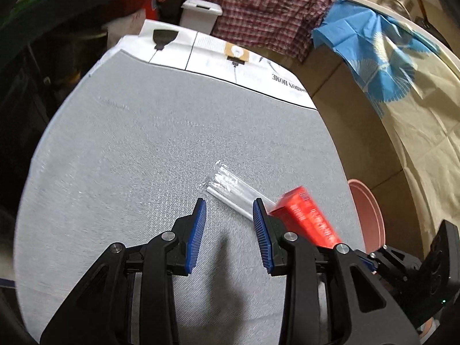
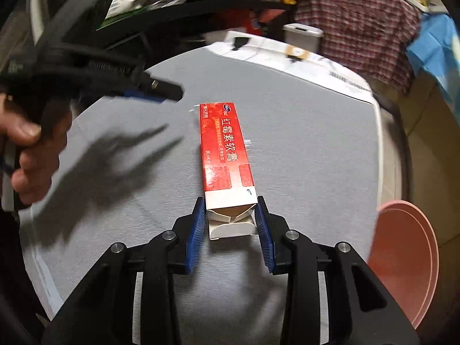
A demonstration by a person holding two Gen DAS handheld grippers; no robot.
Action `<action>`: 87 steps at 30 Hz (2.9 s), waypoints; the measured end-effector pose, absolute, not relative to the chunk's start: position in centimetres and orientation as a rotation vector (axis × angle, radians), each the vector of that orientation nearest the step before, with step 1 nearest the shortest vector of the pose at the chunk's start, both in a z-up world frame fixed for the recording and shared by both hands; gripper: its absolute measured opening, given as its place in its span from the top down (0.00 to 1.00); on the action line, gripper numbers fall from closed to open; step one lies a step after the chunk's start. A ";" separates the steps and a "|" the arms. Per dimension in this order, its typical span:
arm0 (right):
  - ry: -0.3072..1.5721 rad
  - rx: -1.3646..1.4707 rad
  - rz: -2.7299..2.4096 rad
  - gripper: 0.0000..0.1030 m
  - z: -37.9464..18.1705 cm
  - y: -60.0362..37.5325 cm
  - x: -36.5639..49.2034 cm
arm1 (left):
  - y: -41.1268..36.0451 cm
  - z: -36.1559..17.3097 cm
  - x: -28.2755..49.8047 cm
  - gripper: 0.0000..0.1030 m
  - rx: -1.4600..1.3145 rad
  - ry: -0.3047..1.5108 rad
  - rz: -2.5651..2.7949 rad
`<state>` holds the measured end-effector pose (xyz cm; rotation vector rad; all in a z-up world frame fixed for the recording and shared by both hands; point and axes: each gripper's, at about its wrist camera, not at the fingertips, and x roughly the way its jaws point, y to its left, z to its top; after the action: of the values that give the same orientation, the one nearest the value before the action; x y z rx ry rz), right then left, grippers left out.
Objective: Collect trash
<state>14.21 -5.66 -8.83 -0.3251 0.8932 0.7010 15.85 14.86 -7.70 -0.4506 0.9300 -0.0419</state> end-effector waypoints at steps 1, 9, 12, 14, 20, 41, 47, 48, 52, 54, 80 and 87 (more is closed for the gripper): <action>0.892 -0.313 0.681 0.65 -8.7 -6.0 14.5 | 14.9 -7.8 16.0 0.67 -0.463 0.931 -0.041; 0.932 -0.266 0.536 0.65 -9.3 -7.6 16.7 | 13.6 -9.8 17.5 0.67 -0.539 1.002 -0.019; 0.940 -0.271 0.520 0.65 -9.6 -7.6 17.1 | 13.0 -10.5 17.7 0.67 -0.531 1.035 0.008; 0.945 -0.268 0.516 0.65 -9.7 -7.5 17.2 | 12.6 -10.8 17.9 0.67 -0.537 1.050 0.005; 0.960 -0.254 0.504 0.65 -10.0 -7.6 17.6 | 10.8 -10.7 18.8 0.67 -0.461 1.051 -0.004; 0.927 -0.216 0.484 0.65 -8.8 -8.3 17.3 | 9.6 -8.0 18.5 0.98 -0.232 0.952 0.014; 0.903 -0.213 0.481 0.66 -8.0 -8.4 16.9 | 9.3 -6.5 17.5 0.98 -0.205 0.915 0.008; 0.899 -0.212 0.480 0.66 -7.8 -8.5 16.8 | 9.3 -6.3 17.4 0.98 -0.202 0.909 0.007; 0.884 -0.206 0.475 0.66 -7.2 -8.7 16.4 | 9.2 -5.6 16.7 0.99 -0.198 0.893 0.003; 0.877 -0.202 0.471 0.66 -6.9 -8.9 16.2 | 9.2 -5.3 16.4 0.99 -0.198 0.885 0.002; 0.769 -0.138 0.435 0.66 0.3 -12.9 13.6 | 6.7 0.7 12.6 0.99 -0.147 0.756 -0.056; 0.733 -0.128 0.399 0.65 4.1 -16.2 13.3 | 5.7 1.9 12.3 0.99 -0.148 0.735 -0.097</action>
<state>13.30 -16.19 4.09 -0.1276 0.7331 0.3987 12.29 5.70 1.89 -0.1480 0.7351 -0.0972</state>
